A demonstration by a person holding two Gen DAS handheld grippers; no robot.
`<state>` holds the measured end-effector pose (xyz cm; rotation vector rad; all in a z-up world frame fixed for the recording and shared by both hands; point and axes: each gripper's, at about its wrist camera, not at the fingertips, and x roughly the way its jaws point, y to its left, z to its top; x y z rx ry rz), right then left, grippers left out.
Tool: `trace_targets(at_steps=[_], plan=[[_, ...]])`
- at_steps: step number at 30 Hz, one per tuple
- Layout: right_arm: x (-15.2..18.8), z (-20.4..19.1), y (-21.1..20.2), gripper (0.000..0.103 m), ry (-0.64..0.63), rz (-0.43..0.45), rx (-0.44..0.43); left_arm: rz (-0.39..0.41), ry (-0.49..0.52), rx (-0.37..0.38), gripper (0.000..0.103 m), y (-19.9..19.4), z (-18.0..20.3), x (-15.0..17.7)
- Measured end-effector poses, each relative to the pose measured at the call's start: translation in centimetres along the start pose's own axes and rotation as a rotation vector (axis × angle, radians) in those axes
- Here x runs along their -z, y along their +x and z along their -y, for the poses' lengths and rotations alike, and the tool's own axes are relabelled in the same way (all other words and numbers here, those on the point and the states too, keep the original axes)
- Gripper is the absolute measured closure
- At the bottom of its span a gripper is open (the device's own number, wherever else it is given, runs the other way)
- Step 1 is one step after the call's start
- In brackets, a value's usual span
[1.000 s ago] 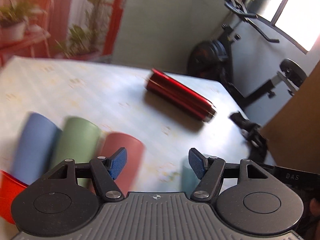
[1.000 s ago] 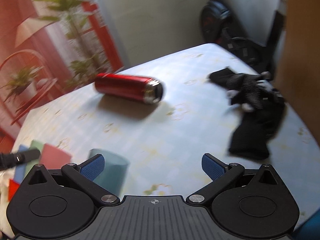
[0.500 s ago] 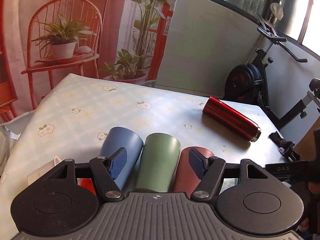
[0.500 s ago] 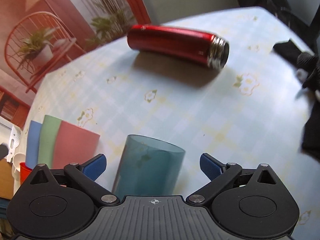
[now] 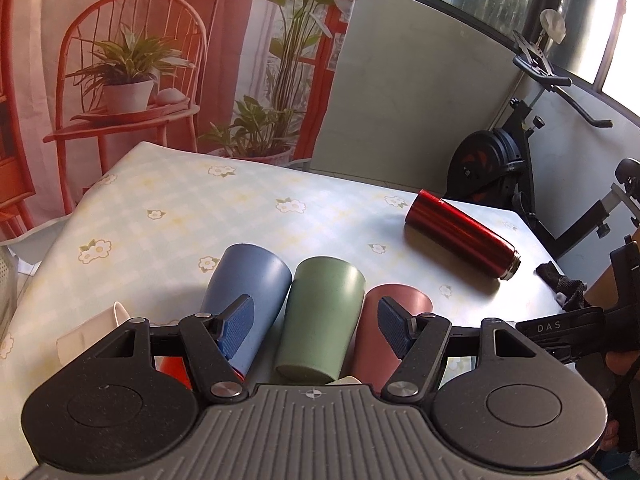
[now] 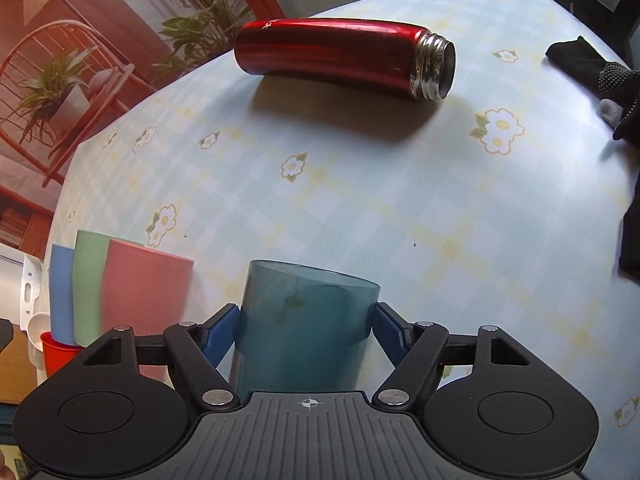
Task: Flip cup upright
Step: 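Lower the upright teal cup onto the table with the right gripper and open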
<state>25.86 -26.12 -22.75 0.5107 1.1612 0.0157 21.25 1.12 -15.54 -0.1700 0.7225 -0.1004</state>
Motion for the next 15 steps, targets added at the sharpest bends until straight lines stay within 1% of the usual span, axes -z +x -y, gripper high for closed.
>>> trace_targets(at_steps=[5, 10, 12, 15], plan=[[1.0, 0.6, -1.3, 0.035, 0.005, 0.057, -0.032, 0.014, 0.037, 0.026, 0.032, -0.3, 0.9, 0.0], [2.9, 1.3, -3.6, 0.035, -0.016, 0.177, -0.052, 0.030, 0.089, 0.061, 0.032, -0.5, 2.6, 0.0], [3.4, 1.4, -4.7, 0.036, -0.056, 0.246, -0.034, 0.034, 0.106, 0.074, 0.032, -0.5, 3.4, 0.1], [3.3, 1.6, -5.8, 0.037, -0.123, 0.343, 0.020, 0.032, 0.122, 0.092, 0.032, -0.2, 4.4, 0.0]])
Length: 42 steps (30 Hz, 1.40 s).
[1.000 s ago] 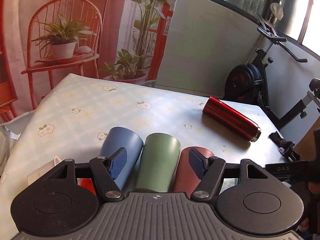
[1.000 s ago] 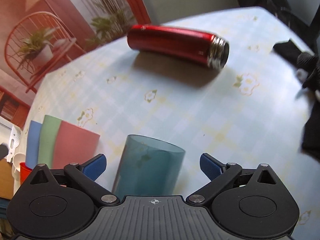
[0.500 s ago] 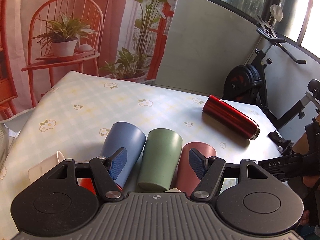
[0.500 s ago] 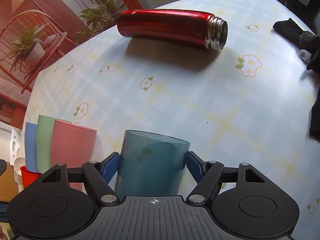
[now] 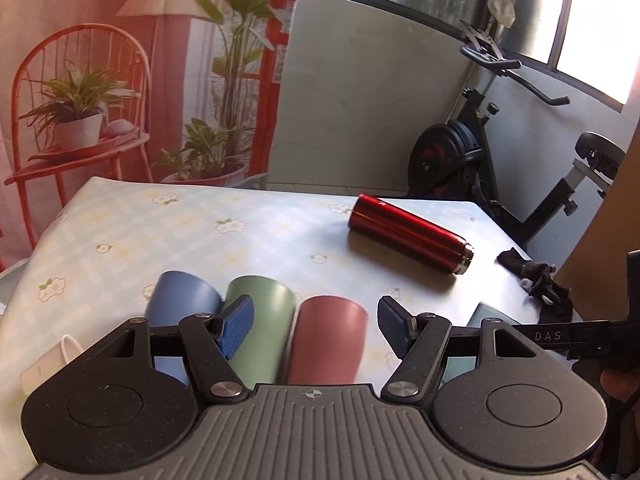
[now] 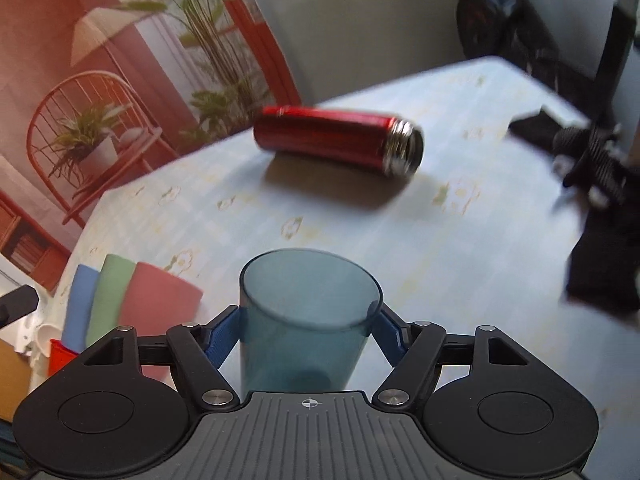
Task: Flip cup upright
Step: 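Lower the upright teal cup onto the table with the right gripper and open, then withdraw the right gripper up and away from the standing teal cup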
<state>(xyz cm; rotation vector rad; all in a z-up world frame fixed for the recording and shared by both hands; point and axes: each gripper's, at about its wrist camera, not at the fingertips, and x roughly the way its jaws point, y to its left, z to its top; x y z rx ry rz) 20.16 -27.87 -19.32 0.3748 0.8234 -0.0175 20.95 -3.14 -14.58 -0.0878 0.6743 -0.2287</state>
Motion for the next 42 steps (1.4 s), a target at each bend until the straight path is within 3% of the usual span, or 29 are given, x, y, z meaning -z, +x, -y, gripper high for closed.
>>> trace_targets(at_steps=[6, 17, 25, 28, 31, 35, 38, 42], plan=[[-1.6, 0.5, 1.4, 0.039, -0.162, 0.085, 0.097, -0.009, 0.010, 0.008, 0.032, 0.8, 1.4, -0.3], [-2.7, -1.0, 4.2, 0.039, -0.278, 0.077, 0.116, -0.029, 0.014, -0.003, 0.032, 1.5, 1.8, -0.6], [-3.0, -1.4, 4.5, 0.038, -0.278, 0.058, 0.097, -0.041, 0.010, -0.008, 0.032, 1.4, 1.6, -0.7], [-2.9, -1.4, 4.1, 0.022, -0.255, 0.061, 0.091, -0.048, 0.010, -0.011, 0.030, 1.5, 1.8, -1.1], [-2.9, -1.2, 3.2, 0.019, -0.222, 0.060, 0.080, -0.048, 0.025, -0.017, 0.027, 1.5, 2.2, -1.4], [-2.8, -1.0, 1.1, 0.006, -0.165, 0.079, 0.072, -0.031, 0.054, -0.024, 0.019, 1.0, 2.7, -1.8], [-2.7, -1.2, -1.0, 0.000, -0.135, 0.101, 0.078, -0.006, 0.083, -0.026, 0.014, 0.2, 3.2, -2.1], [-2.5, -2.1, -4.2, 0.000, -0.125, 0.132, 0.097, 0.014, 0.111, -0.034, 0.010, -0.7, 3.9, -2.7]])
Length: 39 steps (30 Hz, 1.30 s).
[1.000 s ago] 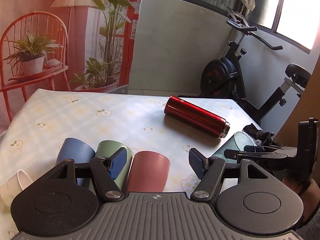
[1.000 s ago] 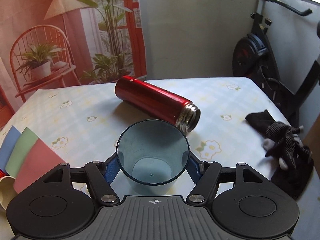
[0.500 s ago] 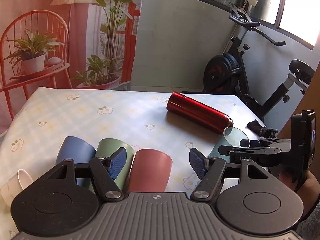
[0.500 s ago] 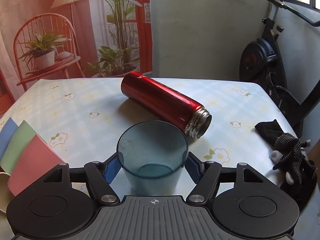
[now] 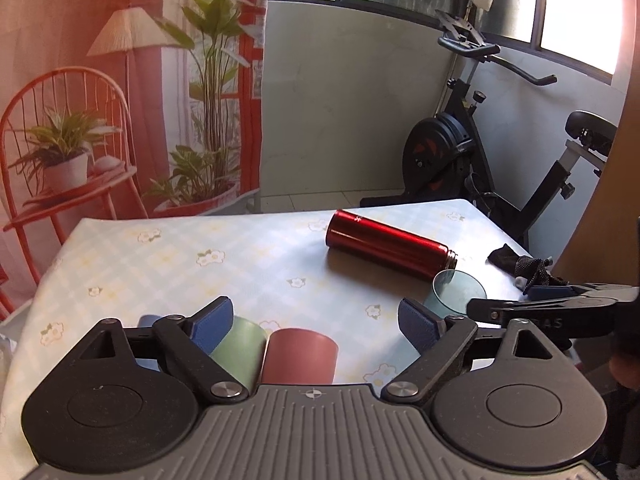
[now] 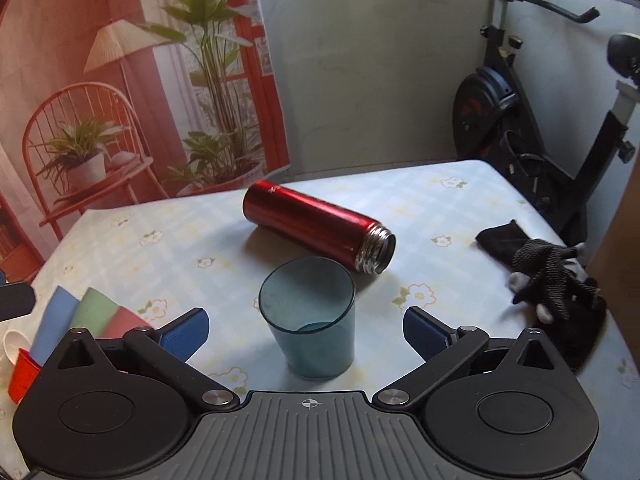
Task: Flip cup upright
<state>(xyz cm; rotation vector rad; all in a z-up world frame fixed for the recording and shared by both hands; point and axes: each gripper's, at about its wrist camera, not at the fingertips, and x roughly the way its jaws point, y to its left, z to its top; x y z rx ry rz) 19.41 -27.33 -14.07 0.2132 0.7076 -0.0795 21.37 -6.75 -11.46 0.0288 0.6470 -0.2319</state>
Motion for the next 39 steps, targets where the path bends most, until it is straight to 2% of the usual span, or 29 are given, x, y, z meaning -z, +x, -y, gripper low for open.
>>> trace_targets(at_steps=[8, 15, 21, 39], plan=[[-0.8, -1.9, -6.8, 0.000, -0.027, 0.083, 0.019, 0.062, 0.015, 0.034, 0.007, -2.7, 0.7, -1.2], [-1.1, -2.8, -10.3, 0.000, -0.030, 0.109, 0.038, 0.097, 0.035, 0.063, 0.007, -4.8, 1.1, -1.6], [-0.8, -3.0, -11.4, 0.000, -0.016, 0.092, 0.051, 0.114, 0.067, 0.077, 0.006, -5.9, 1.6, -1.5], [-0.3, -2.5, -11.9, 0.000, -0.022, 0.079, 0.083, 0.120, 0.055, 0.063, 0.006, -6.6, 1.6, -1.2]])
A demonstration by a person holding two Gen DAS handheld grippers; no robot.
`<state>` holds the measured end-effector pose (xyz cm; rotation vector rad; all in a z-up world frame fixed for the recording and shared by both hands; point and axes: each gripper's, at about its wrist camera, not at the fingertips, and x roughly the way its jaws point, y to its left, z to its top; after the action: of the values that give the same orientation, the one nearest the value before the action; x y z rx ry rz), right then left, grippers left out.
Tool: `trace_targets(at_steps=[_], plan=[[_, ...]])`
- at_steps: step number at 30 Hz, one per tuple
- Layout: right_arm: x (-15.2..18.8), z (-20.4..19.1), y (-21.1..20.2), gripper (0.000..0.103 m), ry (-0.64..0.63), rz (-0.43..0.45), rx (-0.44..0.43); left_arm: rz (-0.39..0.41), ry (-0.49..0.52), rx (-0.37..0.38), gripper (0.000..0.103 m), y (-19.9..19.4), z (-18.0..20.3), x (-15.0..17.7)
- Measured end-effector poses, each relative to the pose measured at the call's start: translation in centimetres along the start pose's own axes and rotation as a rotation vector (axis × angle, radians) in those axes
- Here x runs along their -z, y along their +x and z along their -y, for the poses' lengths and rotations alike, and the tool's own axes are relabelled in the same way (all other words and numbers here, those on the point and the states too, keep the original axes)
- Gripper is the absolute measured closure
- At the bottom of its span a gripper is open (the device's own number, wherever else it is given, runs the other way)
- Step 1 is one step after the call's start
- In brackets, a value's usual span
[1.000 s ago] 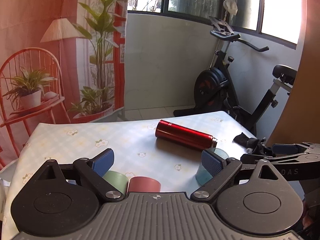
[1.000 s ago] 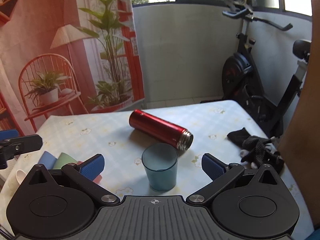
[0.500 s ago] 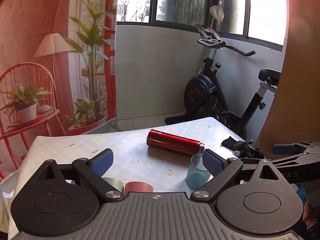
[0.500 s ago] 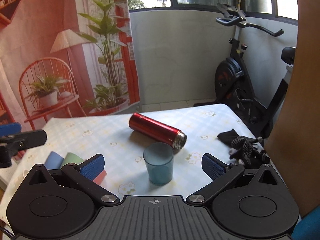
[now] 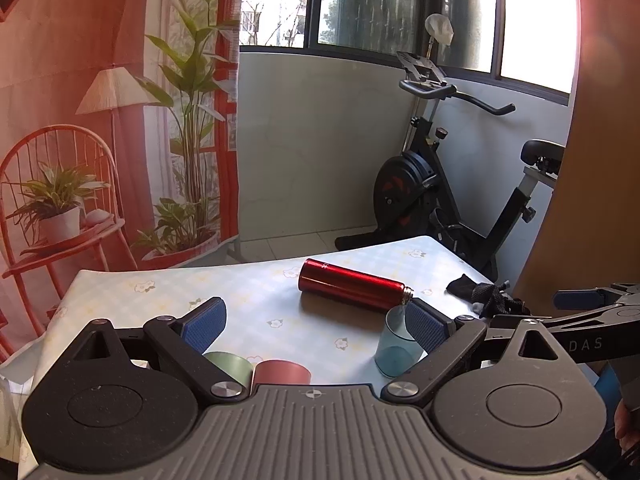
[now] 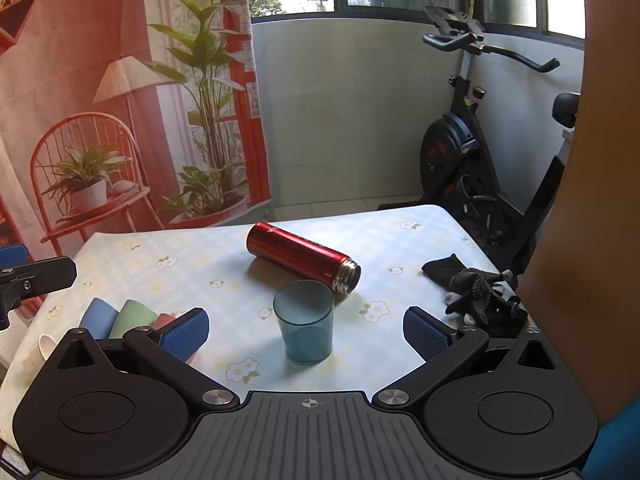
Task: Flip cup upright
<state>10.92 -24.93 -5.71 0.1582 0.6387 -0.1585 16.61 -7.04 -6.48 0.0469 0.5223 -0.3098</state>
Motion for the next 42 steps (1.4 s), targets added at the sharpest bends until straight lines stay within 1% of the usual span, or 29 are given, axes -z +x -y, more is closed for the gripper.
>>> trace_targets(at_steps=[5, 17, 29, 42], plan=[[0.0, 0.0, 0.0, 0.000, 0.001, 0.000, 0.002, -0.001, 0.000, 0.001, 0.006, -0.1, -0.1, 0.1], [0.0, 0.4, -0.4, 0.000, 0.013, 0.016, 0.005, 0.025, 0.024, 0.008, 0.005, -0.6, 0.2, 0.1], [-0.2, 0.5, -1.2, 0.000, 0.023, 0.055, 0.003, 0.075, 0.041, 0.005, 0.005, -1.6, 0.5, 0.0], [-0.4, 0.5, -2.1, 0.000, 0.027, 0.093, -0.001, 0.095, 0.037, 0.013, 0.005, -2.1, 0.5, -0.2]])
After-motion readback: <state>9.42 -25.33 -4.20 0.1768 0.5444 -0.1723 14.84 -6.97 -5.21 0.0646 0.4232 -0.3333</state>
